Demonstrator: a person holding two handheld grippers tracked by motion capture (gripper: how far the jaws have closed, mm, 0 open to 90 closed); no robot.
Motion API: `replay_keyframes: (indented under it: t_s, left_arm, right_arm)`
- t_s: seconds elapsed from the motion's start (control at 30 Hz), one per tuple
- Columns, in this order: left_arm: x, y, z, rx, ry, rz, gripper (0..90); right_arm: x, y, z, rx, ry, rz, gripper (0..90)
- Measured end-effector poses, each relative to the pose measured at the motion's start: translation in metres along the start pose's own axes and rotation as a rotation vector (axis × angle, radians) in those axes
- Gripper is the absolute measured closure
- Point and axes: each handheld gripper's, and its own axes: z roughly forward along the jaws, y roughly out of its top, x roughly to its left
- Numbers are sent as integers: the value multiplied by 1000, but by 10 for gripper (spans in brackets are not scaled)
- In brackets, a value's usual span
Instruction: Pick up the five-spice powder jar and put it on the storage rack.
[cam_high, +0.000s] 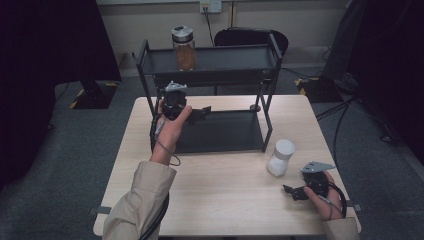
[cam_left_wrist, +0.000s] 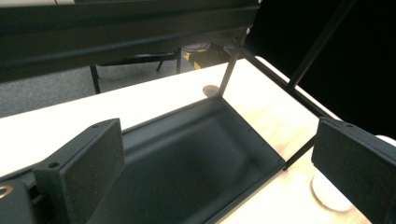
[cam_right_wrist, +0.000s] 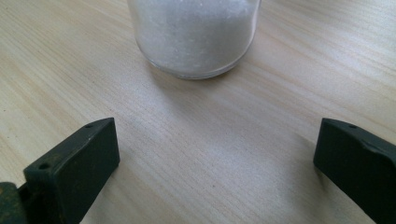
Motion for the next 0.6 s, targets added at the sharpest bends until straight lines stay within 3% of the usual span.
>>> replay_keyframes:
  t_s: [0.33, 0.6]
  left_arm:
    - [2, -20, 10, 23, -11, 21, 20]
    - [5, -46, 16, 31, -30, 22, 21]
  right_arm:
    - [0, 0, 0, 0, 0, -1, 0]
    - [0, 0, 0, 0, 0, 0, 0]
